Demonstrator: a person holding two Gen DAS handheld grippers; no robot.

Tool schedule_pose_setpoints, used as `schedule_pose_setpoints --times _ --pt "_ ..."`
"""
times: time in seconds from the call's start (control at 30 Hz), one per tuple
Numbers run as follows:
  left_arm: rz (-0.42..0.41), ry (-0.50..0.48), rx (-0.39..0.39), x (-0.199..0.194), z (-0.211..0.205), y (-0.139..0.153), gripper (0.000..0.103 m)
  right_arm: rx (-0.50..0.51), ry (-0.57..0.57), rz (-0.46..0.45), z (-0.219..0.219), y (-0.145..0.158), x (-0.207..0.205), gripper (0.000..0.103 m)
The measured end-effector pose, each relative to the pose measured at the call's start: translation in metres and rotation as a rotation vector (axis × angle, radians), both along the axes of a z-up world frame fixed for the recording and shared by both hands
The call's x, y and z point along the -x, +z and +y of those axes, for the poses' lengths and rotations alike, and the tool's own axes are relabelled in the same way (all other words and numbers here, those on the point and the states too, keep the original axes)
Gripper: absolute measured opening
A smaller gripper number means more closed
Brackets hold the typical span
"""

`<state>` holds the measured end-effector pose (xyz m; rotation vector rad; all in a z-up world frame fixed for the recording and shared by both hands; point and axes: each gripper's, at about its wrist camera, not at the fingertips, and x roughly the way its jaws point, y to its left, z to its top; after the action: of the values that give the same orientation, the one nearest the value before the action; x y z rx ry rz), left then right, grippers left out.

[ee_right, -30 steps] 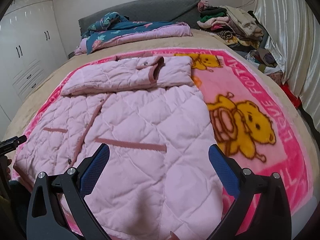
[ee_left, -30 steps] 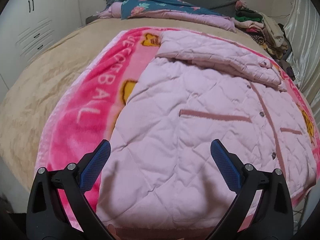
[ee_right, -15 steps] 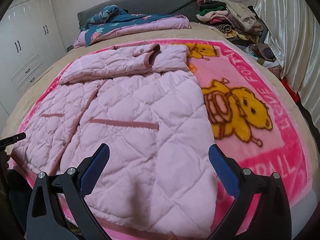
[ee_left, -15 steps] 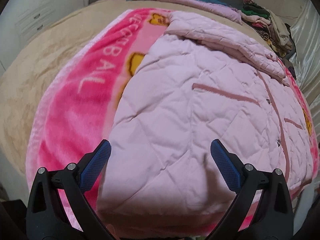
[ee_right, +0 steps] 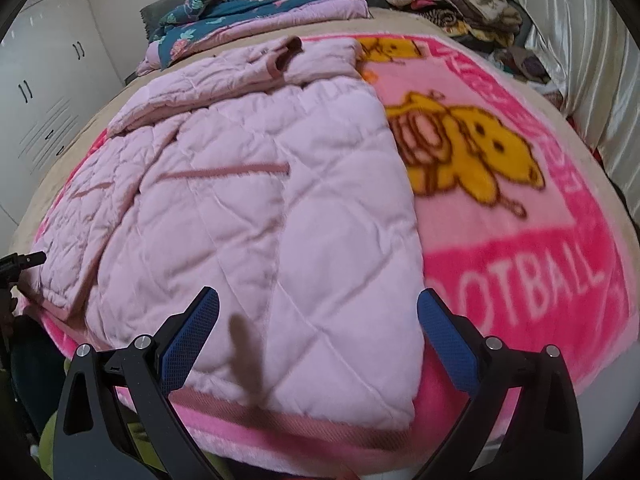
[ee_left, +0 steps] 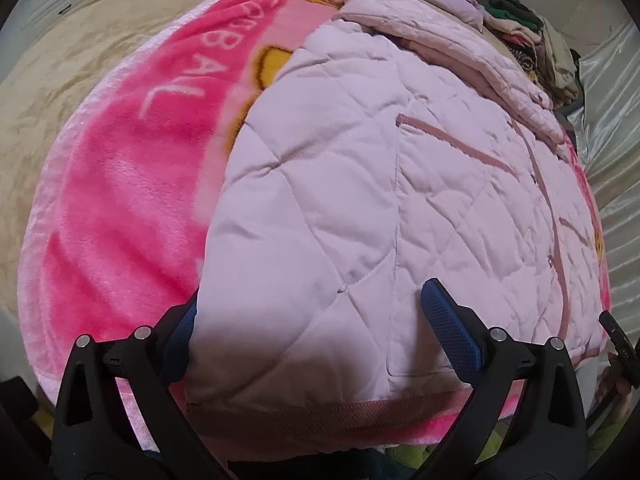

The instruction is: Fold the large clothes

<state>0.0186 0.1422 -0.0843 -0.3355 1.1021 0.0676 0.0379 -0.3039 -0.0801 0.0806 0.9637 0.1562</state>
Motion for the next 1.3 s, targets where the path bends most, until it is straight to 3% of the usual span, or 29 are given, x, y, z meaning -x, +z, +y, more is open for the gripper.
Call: schedule_pose_setpoints --times 0.17,0.37,0.47,0.5,0.6,0.7,0.87,0.97,1.03,1.17,1.3 --pt "0.011 -0.029 -0.035 -0.002 -0.007 0.000 0.094 -0.070 -0.004 0.061 -0.013 -0.019 0.008 0.099" --pt "0.013 -0.030 -0.015 -0.003 -0.005 -0.001 0.094 -0.225 -0.008 0.091 -0.021 -0.038 0.018 0.097" --pt "0.017 -0.030 -0.016 -0.004 -0.006 -0.002 0.093 -0.261 0.031 0.065 -0.017 -0.035 0.024 0.073" --pt "0.020 -0.031 -0.016 -0.004 -0.006 -0.002 0.094 -0.259 0.045 0.051 -0.015 -0.032 0.026 0.057" --pt "0.017 -0.030 -0.017 -0.004 -0.007 -0.002 0.093 -0.278 0.090 -0.044 -0.014 -0.011 0.032 0.023" --pt "-0.002 -0.029 -0.013 -0.003 -0.007 0.001 0.093 -0.341 0.114 -0.116 -0.017 0.008 0.032 0.021" --pt "-0.052 -0.045 -0.020 0.004 -0.010 0.008 0.070 -0.371 0.157 -0.200 -0.018 0.036 0.023 0.020" --pt "-0.066 -0.045 -0.074 0.010 -0.016 0.012 0.034 -0.372 0.158 -0.223 -0.018 0.041 0.018 0.020" --pt "-0.090 -0.066 -0.094 0.013 -0.021 0.017 0.025 -0.364 0.161 -0.242 -0.017 0.047 0.014 0.019" --pt "-0.147 -0.090 -0.135 0.013 -0.028 0.031 0.015 -0.359 0.165 -0.277 -0.016 0.059 0.009 0.018" --pt "-0.204 -0.090 -0.142 0.008 -0.028 0.047 0.013 -0.377 0.156 -0.306 -0.020 0.071 0.003 0.018"
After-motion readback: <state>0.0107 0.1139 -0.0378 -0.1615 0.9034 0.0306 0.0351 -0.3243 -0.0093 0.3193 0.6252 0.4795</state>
